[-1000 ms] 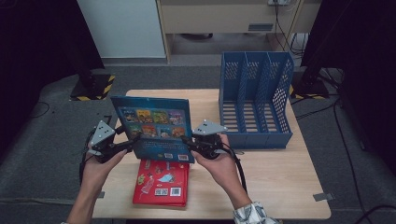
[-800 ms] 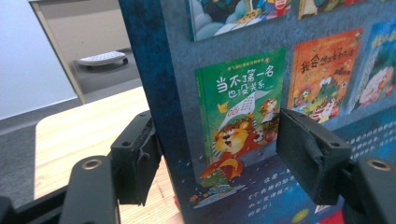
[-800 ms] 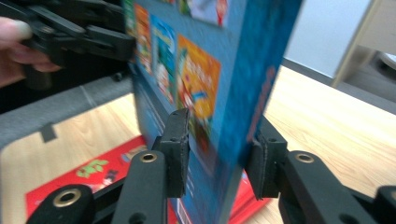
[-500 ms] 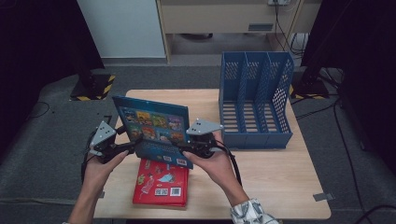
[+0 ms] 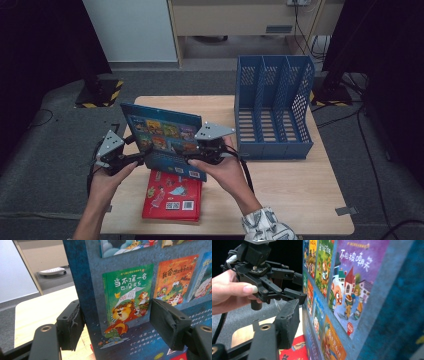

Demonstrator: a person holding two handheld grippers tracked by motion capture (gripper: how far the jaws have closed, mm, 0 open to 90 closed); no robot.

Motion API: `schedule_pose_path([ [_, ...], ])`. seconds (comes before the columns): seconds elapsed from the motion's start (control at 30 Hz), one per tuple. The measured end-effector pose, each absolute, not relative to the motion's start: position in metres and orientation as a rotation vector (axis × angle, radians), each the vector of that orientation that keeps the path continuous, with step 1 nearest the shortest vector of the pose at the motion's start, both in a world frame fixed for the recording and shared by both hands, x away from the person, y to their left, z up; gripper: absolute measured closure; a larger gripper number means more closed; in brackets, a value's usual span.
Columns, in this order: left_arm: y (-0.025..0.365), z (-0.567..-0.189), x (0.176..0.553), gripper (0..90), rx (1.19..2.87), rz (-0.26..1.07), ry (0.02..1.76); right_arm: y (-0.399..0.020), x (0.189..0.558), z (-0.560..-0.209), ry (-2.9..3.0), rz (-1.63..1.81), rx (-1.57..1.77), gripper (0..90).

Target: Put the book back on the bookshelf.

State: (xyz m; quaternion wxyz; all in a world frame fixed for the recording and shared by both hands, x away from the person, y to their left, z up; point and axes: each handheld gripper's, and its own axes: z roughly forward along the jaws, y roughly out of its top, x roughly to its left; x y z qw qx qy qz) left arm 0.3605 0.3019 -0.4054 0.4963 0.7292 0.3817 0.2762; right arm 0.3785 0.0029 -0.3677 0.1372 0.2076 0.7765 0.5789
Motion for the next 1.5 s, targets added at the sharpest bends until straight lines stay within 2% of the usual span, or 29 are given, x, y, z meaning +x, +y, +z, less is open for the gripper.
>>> schedule_pose_path([
  [0.1, 0.302, -0.405, 0.360, 28.0, 1.766, 0.670, 0.924, 0.005, 0.378, -0.367, 2.243, 1.671, 0.594, 29.5],
  [0.37, 0.303, -0.405, 0.360, 28.2, 1.767, 0.667, 0.925, 0.007, 0.377, -0.363, 2.216, 1.703, 0.549, 20.2],
  [0.4, 0.303, -0.405, 0.360, 28.2, 1.768, 0.666, 0.923, 0.007, 0.377, -0.363, 2.218, 1.719, 0.539, 21.9],
  [0.43, 0.303, -0.405, 0.360, 28.2, 1.769, 0.665, 0.921, 0.006, 0.377, -0.361, 2.212, 1.719, 0.536, 31.4],
  [0.47, 0.303, -0.405, 0.360, 28.2, 1.770, 0.664, 0.921, 0.006, 0.377, -0.361, 2.212, 1.719, 0.536, 31.4],
  [0.6, 0.303, -0.405, 0.360, 28.2, 1.771, 0.667, 0.919, 0.001, 0.379, -0.356, 2.192, 1.757, 0.515, 44.2],
  [0.67, 0.303, -0.405, 0.360, 28.1, 1.770, 0.666, 0.920, 0.001, 0.380, -0.356, 2.186, 1.765, 0.514, 45.7],
  [0.8, 0.302, -0.405, 0.359, 28.2, 1.769, 0.666, 0.920, 0.000, 0.381, -0.352, 2.171, 1.791, 0.509, 54.3],
  [1.37, 0.302, -0.405, 0.359, 28.2, 1.767, 0.662, 0.918, 0.008, 0.390, -0.355, 2.162, 1.883, 0.514, 70.4],
  [1.5, 0.302, -0.406, 0.360, 28.1, 1.764, 0.662, 0.921, 0.009, 0.391, -0.355, 2.153, 1.900, 0.522, 71.6],
])
